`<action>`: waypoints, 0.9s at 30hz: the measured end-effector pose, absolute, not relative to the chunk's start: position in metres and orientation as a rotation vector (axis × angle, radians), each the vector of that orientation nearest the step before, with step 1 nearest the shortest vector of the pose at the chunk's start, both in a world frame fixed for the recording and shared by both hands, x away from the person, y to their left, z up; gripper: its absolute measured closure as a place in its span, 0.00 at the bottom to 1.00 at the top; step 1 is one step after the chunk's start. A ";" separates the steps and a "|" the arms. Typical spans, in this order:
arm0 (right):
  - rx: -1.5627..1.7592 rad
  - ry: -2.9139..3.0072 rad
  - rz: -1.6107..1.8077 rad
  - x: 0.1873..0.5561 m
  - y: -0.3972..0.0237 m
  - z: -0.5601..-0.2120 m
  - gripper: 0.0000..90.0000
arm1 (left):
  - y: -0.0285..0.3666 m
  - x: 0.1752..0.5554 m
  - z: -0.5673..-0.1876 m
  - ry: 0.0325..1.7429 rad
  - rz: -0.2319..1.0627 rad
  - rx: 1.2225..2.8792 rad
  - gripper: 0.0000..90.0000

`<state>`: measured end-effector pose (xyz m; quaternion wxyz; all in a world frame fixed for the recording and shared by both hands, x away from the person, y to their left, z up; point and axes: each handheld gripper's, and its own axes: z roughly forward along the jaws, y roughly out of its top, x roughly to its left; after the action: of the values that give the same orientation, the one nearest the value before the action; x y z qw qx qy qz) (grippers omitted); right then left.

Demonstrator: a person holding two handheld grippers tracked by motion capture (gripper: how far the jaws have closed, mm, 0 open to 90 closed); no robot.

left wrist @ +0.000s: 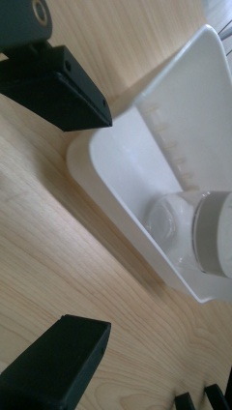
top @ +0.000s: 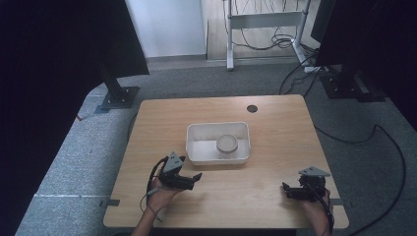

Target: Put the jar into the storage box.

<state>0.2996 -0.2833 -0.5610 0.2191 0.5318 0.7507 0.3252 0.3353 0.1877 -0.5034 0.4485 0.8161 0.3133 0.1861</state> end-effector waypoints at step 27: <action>1.475 2.071 0.897 0.299 -0.283 -0.561 0.03 | 0.227 0.310 -0.546 0.899 0.474 2.097 0.07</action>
<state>0.2992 -0.2828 -0.5611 0.2207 0.5336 0.7492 0.3244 0.3096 0.2273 -0.5462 0.3944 0.8269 0.3546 0.1870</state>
